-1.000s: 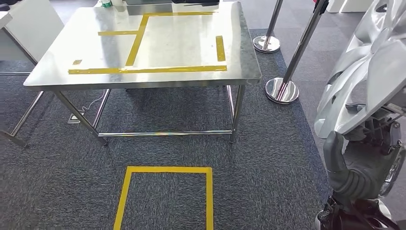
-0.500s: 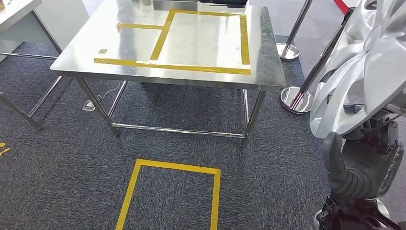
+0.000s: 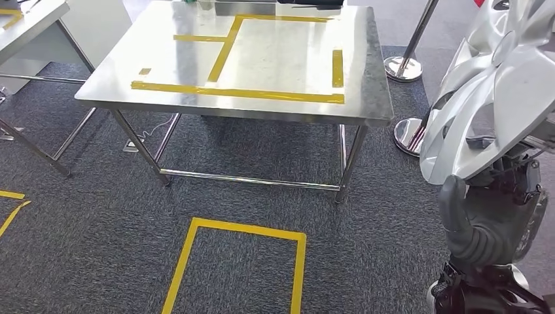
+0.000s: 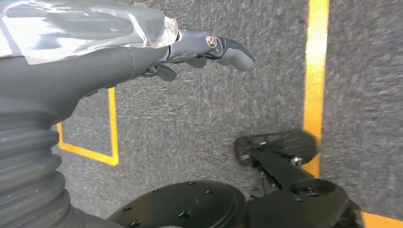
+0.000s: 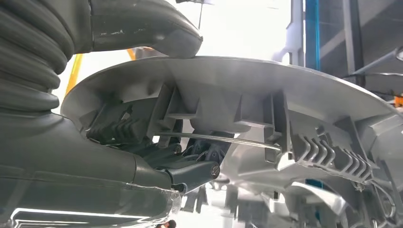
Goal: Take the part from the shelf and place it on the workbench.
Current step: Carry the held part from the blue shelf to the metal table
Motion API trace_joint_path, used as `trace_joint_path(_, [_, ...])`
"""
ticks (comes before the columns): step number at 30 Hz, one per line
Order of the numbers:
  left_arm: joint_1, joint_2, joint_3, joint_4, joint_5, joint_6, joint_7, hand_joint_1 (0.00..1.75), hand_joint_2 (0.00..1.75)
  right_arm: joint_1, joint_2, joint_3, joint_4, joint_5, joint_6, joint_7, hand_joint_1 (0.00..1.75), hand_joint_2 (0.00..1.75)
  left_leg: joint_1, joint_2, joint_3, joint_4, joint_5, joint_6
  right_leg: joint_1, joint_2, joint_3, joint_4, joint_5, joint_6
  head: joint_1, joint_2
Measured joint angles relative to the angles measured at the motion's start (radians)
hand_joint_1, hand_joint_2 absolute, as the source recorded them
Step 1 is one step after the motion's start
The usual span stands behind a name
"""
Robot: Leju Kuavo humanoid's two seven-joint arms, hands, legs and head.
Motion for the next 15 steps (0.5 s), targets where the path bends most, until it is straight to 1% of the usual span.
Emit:
trace_joint_path(1, [-0.003,0.000,0.001,0.000,0.000,0.000,0.000,0.00,1.75,0.000,0.001,0.000,0.001,0.000,0.000,0.000,1.75,1.75,0.001,0.003,-0.036,0.070,-0.026,-0.002,0.000,-0.002,0.000,0.000,-0.001,-0.002,-0.001,0.000])
trace_joint_path(2, [-0.006,0.000,0.002,-0.001,0.001,0.000,-0.001,0.00,1.75,0.000,0.001,0.000,0.002,0.000,0.001,0.000,1.75,1.75,0.001,0.005,-0.066,0.126,-0.042,-0.003,0.001,-0.003,0.001,0.000,-0.003,-0.003,-0.001,0.000])
trace_joint_path(3, [-0.009,0.000,0.003,-0.001,0.001,0.000,0.000,0.00,1.75,0.000,0.001,0.000,0.003,0.000,0.002,0.000,1.75,1.75,0.001,0.006,-0.078,0.145,-0.036,-0.003,0.001,-0.004,0.003,0.000,-0.004,-0.003,-0.002,0.000])
trace_joint_path(4, [-0.011,0.000,0.003,-0.001,0.001,0.000,0.000,0.00,1.75,0.000,0.001,0.000,0.004,0.000,0.004,0.000,1.75,1.75,0.001,0.006,-0.069,0.121,-0.012,-0.001,0.001,-0.005,0.006,0.000,-0.006,-0.003,-0.002,0.000])
trace_joint_path(5, [-0.010,0.000,0.003,-0.001,0.001,0.000,0.002,0.00,1.75,-0.001,0.002,0.001,0.004,0.000,0.005,0.000,1.75,1.75,0.000,0.006,-0.043,0.062,0.024,0.002,0.001,-0.005,0.010,0.000,-0.008,-0.002,-0.002,0.000])
trace_joint_path(6, [-0.009,0.000,0.003,-0.001,0.001,0.000,0.003,0.00,1.75,-0.002,0.002,0.001,0.004,0.000,0.006,0.000,1.75,1.75,-0.001,0.008,-0.008,-0.013,0.060,0.006,0.001,-0.005,0.014,0.000,-0.011,0.000,-0.002,0.000])
trace_joint_path(7, [-0.007,0.000,0.003,-0.001,0.001,0.001,0.004,0.00,1.75,-0.004,0.003,0.001,0.004,0.000,0.006,0.000,1.75,1.75,-0.003,0.010,0.024,-0.080,0.082,0.010,0.004,-0.004,0.016,0.001,-0.014,0.004,-0.001,0.000])
trace_joint_path(8, [-0.005,0.000,0.003,-0.001,0.001,0.001,0.004,0.00,1.75,-0.006,0.004,0.001,0.004,0.000,0.006,0.000,1.75,1.75,-0.005,0.011,0.046,-0.123,0.093,0.014,0.006,-0.004,0.016,0.001,-0.016,0.008,-0.001,0.000])
trace_joint_path(9, [-0.003,0.000,0.003,-0.001,0.000,0.001,0.004,0.00,1.75,-0.009,0.005,0.001,0.004,0.000,0.006,-0.001,1.75,1.75,-0.007,0.012,0.056,-0.143,0.091,0.017,0.007,-0.005,0.015,0.001,-0.018,0.013,-0.001,0.000])
trace_joint_path(10, [-0.001,-0.001,0.004,-0.001,0.000,0.002,0.004,0.00,1.75,-0.010,0.006,0.001,0.004,0.000,0.006,-0.001,1.75,1.75,-0.009,0.011,0.058,-0.147,0.087,0.020,0.008,-0.005,0.015,0.000,-0.019,0.019,-0.001,0.000])
trace_joint_path(12, [0.001,-0.002,0.004,-0.001,0.000,0.002,0.003,0.00,1.75,-0.012,0.007,0.002,0.004,0.000,0.008,-0.001,1.75,1.75,-0.006,0.007,0.064,-0.153,0.088,0.029,0.005,-0.006,0.016,0.003,-0.025,0.030,0.000,0.000])
trace_joint_path(13, [0.002,-0.003,0.005,-0.001,0.000,0.002,0.002,0.00,1.75,-0.013,0.007,0.002,0.004,0.000,0.010,-0.001,1.75,1.75,-0.003,0.006,0.069,-0.157,0.088,0.035,0.005,-0.006,0.009,0.021,-0.036,0.035,0.002,0.000])
trace_joint_path(14, [0.002,-0.004,0.005,-0.001,0.000,0.002,0.002,0.00,1.75,-0.014,0.007,0.002,0.004,0.000,0.010,-0.001,1.75,1.75,0.000,0.005,0.075,-0.160,0.087,0.041,0.004,-0.005,-0.009,0.062,-0.055,0.039,0.004,0.000])
trace_joint_path(15, [0.002,-0.005,0.005,-0.001,0.000,0.002,0.002,0.00,1.75,-0.014,0.007,0.002,0.005,0.000,0.011,-0.001,1.75,1.75,0.001,0.005,0.078,-0.161,0.085,0.045,0.004,-0.004,-0.041,0.125,-0.081,0.043,0.007,0.000])
